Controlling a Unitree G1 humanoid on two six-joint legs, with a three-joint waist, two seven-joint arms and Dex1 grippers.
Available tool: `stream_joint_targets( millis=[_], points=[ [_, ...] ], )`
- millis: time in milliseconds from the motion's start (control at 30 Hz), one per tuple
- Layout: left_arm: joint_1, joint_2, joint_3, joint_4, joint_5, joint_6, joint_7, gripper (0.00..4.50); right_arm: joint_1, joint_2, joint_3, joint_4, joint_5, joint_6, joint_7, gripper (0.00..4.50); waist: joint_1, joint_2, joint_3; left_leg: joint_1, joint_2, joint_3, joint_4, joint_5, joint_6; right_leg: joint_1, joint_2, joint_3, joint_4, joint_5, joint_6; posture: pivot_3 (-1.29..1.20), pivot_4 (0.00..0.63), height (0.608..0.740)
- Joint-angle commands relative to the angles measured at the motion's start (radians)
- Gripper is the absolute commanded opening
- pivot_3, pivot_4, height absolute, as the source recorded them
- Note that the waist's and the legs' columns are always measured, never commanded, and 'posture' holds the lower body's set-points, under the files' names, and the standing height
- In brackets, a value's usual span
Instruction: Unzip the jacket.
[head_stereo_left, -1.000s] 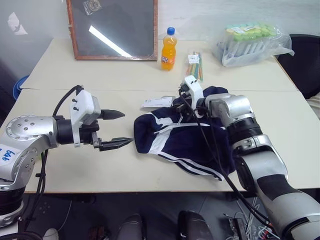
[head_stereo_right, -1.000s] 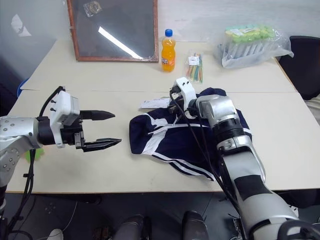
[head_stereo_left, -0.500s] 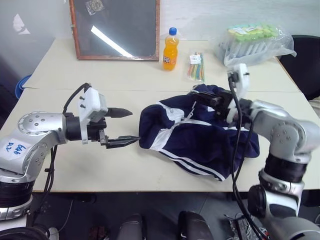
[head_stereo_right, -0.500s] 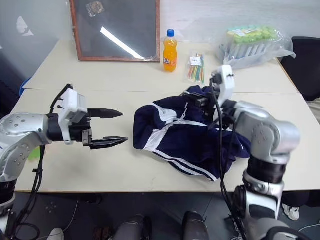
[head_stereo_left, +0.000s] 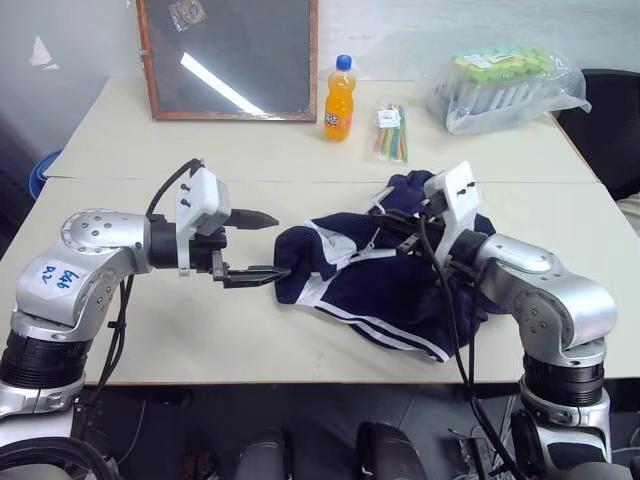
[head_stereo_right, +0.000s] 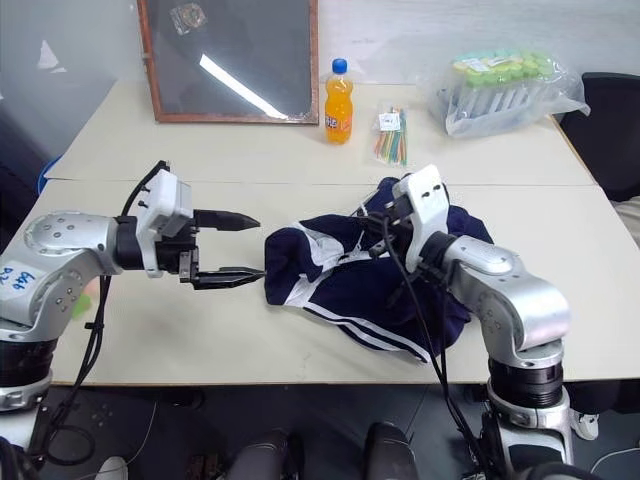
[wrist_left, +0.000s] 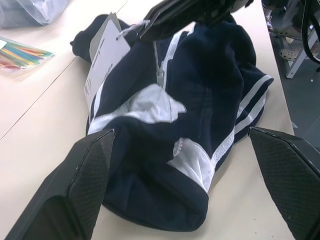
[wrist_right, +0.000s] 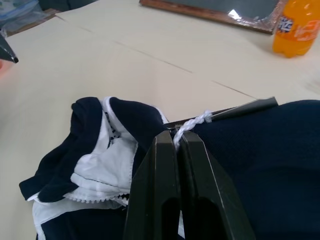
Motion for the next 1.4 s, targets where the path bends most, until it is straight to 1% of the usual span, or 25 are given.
stream_joint_targets(
  millis=[33, 133, 167, 233, 333, 400, 433, 500, 567, 600, 667, 733, 767, 833, 900, 967, 1000, 1133, 1167, 1233, 1300, 1400],
  points=[
    [0.015, 0.000, 0.020, -0.041, -0.001, -0.007, 0.009, 4.50, -0.066, -0.004, 0.050, 0.083, -0.039, -0.097, 0.032, 0.05, -0.002, 0.000, 0.000, 0.000, 0.000, 0.000, 0.000, 0.000, 0.000, 0.000, 0.000, 0.000, 0.000, 0.000, 0.000, 0.00, 0.150, 0.740],
    [0.038, -0.004, 0.033, -0.064, -0.008, 0.000, 0.024, 4.50, -0.132, 0.008, 0.090, 0.224, -0.076, -0.144, 0.047, 0.05, -0.008, 0.000, 0.000, 0.000, 0.000, 0.000, 0.000, 0.000, 0.000, 0.000, 0.000, 0.000, 0.000, 0.000, 0.000, 0.00, 0.150, 0.740],
    [0.050, -0.005, 0.035, -0.074, -0.010, 0.003, 0.029, 4.50, -0.166, 0.018, 0.090, 0.289, -0.086, -0.153, 0.040, 0.25, -0.011, 0.000, 0.000, 0.000, 0.000, 0.000, 0.000, 0.000, 0.000, 0.000, 0.000, 0.000, 0.000, 0.000, 0.000, 0.00, 0.150, 0.740],
    [0.069, -0.007, 0.035, -0.095, -0.012, 0.006, 0.036, 4.50, -0.204, 0.008, 0.109, 0.351, -0.110, -0.175, 0.058, 0.69, -0.012, 0.000, 0.000, 0.000, 0.000, -0.001, 0.000, 0.000, 0.000, 0.000, 0.000, 0.000, 0.000, 0.000, 0.000, 0.00, 0.150, 0.740],
    [0.077, -0.009, 0.023, -0.111, -0.017, 0.009, 0.026, 4.50, -0.241, -0.071, 0.122, 0.331, -0.115, -0.177, 0.137, 1.70, -0.009, 0.000, 0.000, 0.000, 0.000, -0.002, 0.000, 0.000, 0.000, 0.000, 0.000, 0.001, 0.000, 0.000, 0.000, 0.00, 0.150, 0.740],
    [0.067, -0.010, 0.010, -0.109, -0.016, 0.007, 0.012, 4.50, -0.255, -0.146, 0.085, 0.270, -0.055, -0.134, 0.219, 2.32, -0.003, 0.000, 0.000, -0.001, -0.001, -0.002, 0.001, 0.000, 0.000, 0.000, 0.000, 0.002, 0.000, 0.000, 0.000, 0.00, 0.150, 0.740],
    [0.059, -0.012, 0.001, -0.103, -0.011, 0.003, 0.004, 4.50, -0.261, -0.180, 0.043, 0.240, 0.003, -0.091, 0.258, 2.65, 0.000, 0.000, 0.000, -0.001, 0.000, -0.002, 0.001, 0.000, 0.000, 0.000, 0.000, 0.002, 0.000, 0.000, 0.000, 0.00, 0.150, 0.740],
    [0.041, -0.017, -0.017, -0.088, -0.001, -0.007, -0.010, 4.50, -0.273, -0.246, -0.043, 0.200, 0.117, 0.012, 0.314, 2.65, 0.006, 0.000, 0.000, -0.001, 0.000, -0.002, 0.001, 0.000, 0.001, 0.000, 0.000, 0.002, 0.000, 0.000, 0.000, 0.00, 0.150, 0.740],
    [0.021, -0.024, -0.036, -0.072, 0.009, -0.018, -0.025, 4.50, -0.265, -0.331, -0.094, 0.174, 0.169, 0.055, 0.369, 2.65, 0.012, 0.000, 0.000, -0.001, 0.000, -0.002, 0.001, 0.000, 0.001, 0.000, 0.000, 0.002, 0.000, 0.000, 0.000, 0.00, 0.150, 0.740],
    [0.009, -0.028, -0.048, -0.063, 0.015, -0.024, -0.034, 4.50, -0.236, -0.397, -0.101, 0.160, 0.158, 0.031, 0.412, 2.65, 0.016, 0.000, 0.000, -0.001, 0.000, -0.002, 0.001, 0.000, 0.001, 0.001, 0.000, 0.002, 0.000, 0.000, 0.000, 0.00, 0.150, 0.740],
    [-0.011, -0.031, -0.068, -0.048, 0.029, -0.039, -0.054, 4.50, -0.158, -0.514, -0.094, 0.144, 0.093, -0.076, 0.479, 2.65, 0.024, 0.000, 0.000, -0.001, -0.001, -0.001, 0.002, -0.001, 0.001, 0.002, 0.000, 0.002, -0.001, 0.000, 0.000, 0.00, 0.150, 0.740],
    [-0.027, -0.025, -0.105, -0.018, 0.078, -0.088, -0.084, 4.50, -0.031, -0.642, -0.073, 0.163, -0.049, -0.284, 0.533, 2.65, 0.032, -0.001, 0.000, -0.001, -0.001, 0.002, 0.002, -0.001, 0.002, 0.003, 0.000, 0.002, -0.003, 0.000, 0.000, 0.00, 0.150, 0.740],
    [-0.031, -0.022, -0.119, -0.006, 0.100, -0.110, -0.097, 4.50, 0.016, -0.682, -0.065, 0.173, -0.100, -0.369, 0.548, 2.65, 0.034, -0.001, 0.000, -0.001, -0.001, 0.005, 0.002, -0.001, 0.002, 0.003, 0.000, 0.003, -0.004, 0.000, 0.001, 0.00, 0.150, 0.740],
    [-0.035, -0.011, -0.186, 0.043, 0.199, -0.218, -0.139, 4.50, 0.190, -0.799, -0.061, 0.252, -0.280, -0.685, 0.583, 2.65, 0.037, -0.001, 0.000, -0.001, -0.001, 0.009, 0.001, -0.001, 0.003, 0.001, 0.000, 0.005, -0.003, 0.001, 0.001, 0.00, 0.150, 0.740],
    [-0.043, -0.020, -0.245, 0.087, 0.277, -0.303, -0.160, 4.50, 0.326, -0.868, -0.081, 0.335, -0.389, -0.933, 0.595, 2.65, 0.037, -0.001, 0.000, 0.000, -0.001, 0.010, 0.001, -0.001, 0.003, 0.001, 0.000, 0.005, -0.003, 0.001, 0.001, 0.00, 0.150, 0.740],
    [-0.052, -0.051, -0.299, 0.122, 0.339, -0.365, -0.166, 4.50, 0.434, -0.896, -0.115, 0.393, -0.427, -1.101, 0.615, 2.65, 0.037, -0.001, 0.000, 0.001, -0.001, 0.012, 0.001, -0.001, 0.003, 0.001, 0.000, 0.006, -0.003, 0.001, 0.002, 0.00, 0.150, 0.740],
    [-0.056, -0.068, -0.324, 0.143, 0.374, -0.400, -0.162, 4.50, 0.471, -0.902, -0.124, 0.411, -0.439, -1.156, 0.619, 2.65, 0.037, -0.001, 0.000, 0.001, -0.001, 0.012, 0.001, -0.001, 0.003, 0.001, 0.000, 0.006, -0.003, 0.001, 0.002, 0.00, 0.150, 0.740],
    [-0.084, -0.151, -0.379, 0.250, 0.490, -0.505, -0.110, 4.50, 0.521, -0.878, -0.118, 0.463, -0.471, -1.261, 0.602, 2.65, 0.031, -0.001, 0.000, 0.002, 0.000, 0.012, 0.002, -0.001, 0.003, 0.002, 0.001, 0.006, -0.003, 0.001, 0.002, 0.00, 0.150, 0.740],
    [-0.090, -0.169, -0.382, 0.272, 0.507, -0.522, -0.100, 4.50, 0.523, -0.870, -0.112, 0.474, -0.475, -1.279, 0.596, 2.65, 0.030, -0.001, 0.000, 0.001, 0.000, 0.012, 0.003, -0.001, 0.002, 0.002, 0.001, 0.006, -0.002, 0.001, 0.002, 0.00, 0.150, 0.740],
    [-0.096, -0.197, -0.390, 0.310, 0.535, -0.547, -0.090, 4.50, 0.522, -0.830, -0.105, 0.478, -0.443, -1.240, 0.590, 2.65, 0.029, -0.001, 0.000, 0.001, 0.001, 0.011, 0.003, -0.001, 0.002, 0.002, 0.001, 0.006, -0.002, 0.001, 0.002, 0.00, 0.150, 0.740],
    [-0.095, -0.213, -0.397, 0.335, 0.553, -0.562, -0.096, 4.50, 0.526, -0.806, -0.081, 0.488, -0.455, -1.254, 0.584, 2.65, 0.030, -0.001, 0.000, 0.002, 0.001, 0.011, 0.003, -0.001, 0.002, 0.002, 0.002, 0.006, -0.002, 0.001, 0.002, 0.00, 0.150, 0.740],
    [-0.091, -0.230, -0.404, 0.374, 0.588, -0.588, -0.090, 4.50, 0.481, -0.719, -0.055, 0.493, -0.431, -1.195, 0.555, 2.65, 0.033, -0.001, 0.000, 0.001, 0.001, 0.010, 0.003, -0.001, 0.003, 0.003, 0.001, 0.005, -0.002, 0.001, 0.002, 0.00, 0.150, 0.740]
  ],
)
